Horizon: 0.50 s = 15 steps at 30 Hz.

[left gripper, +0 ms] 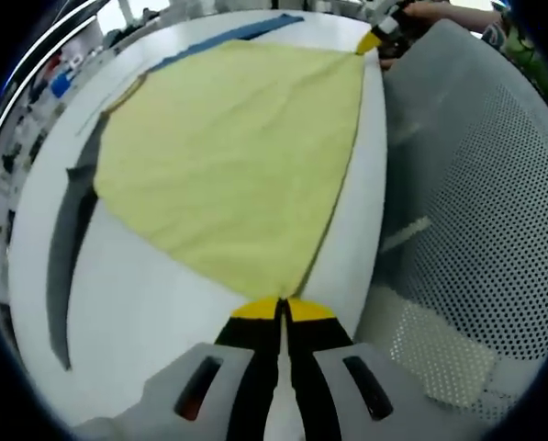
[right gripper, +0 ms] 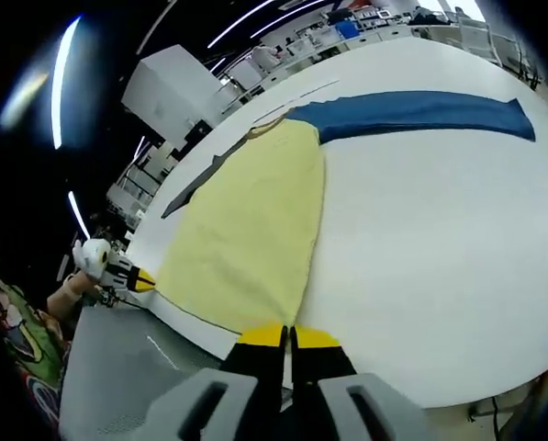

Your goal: Fold the garment on the visible template until the final outline fits inside the template.

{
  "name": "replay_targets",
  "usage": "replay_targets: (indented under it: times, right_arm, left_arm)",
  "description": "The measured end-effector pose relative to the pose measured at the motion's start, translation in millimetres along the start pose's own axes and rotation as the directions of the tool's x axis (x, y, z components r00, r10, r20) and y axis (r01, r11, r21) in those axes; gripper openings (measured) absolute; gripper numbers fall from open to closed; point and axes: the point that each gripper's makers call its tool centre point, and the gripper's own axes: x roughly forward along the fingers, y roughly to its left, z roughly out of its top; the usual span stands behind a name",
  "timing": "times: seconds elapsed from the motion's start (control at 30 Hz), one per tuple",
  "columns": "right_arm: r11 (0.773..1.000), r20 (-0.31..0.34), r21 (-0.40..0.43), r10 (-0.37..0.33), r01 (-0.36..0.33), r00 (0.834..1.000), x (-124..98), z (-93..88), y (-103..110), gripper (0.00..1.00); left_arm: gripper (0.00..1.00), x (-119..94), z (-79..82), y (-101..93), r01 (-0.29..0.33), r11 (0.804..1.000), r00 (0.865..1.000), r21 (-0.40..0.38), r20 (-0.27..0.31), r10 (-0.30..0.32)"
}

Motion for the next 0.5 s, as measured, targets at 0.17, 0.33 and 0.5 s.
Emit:
replay_targets:
  times: [0.17,0.33,0.5]
  right_arm:
    - [1.0,-0.007,-0.018,-0.009,0.008,1.0,1.6,-0.4,-2.6,0.0]
    - [1.0,-0.012,-0.026,-0.012,0.012,1.0,3.0,-1.1,-4.2,0.0]
    - [0.997,0.0,-0.073,-0.012,0.012,1.0,3.1,-1.1,-3.0,0.0]
  left_arm:
    - [0.0,0.4,0.3,-0.1,0.002,1.0,1.0,-0.004,0.005,-0.002]
    - [0.0,0.9,0.7,-0.1,0.001,1.0,1.0,0.002,0.013,-0.001]
    - [0.0,-0.1,-0.4,-0.5,-0.01,1.0,0.999,-0.003,0.046,0.01]
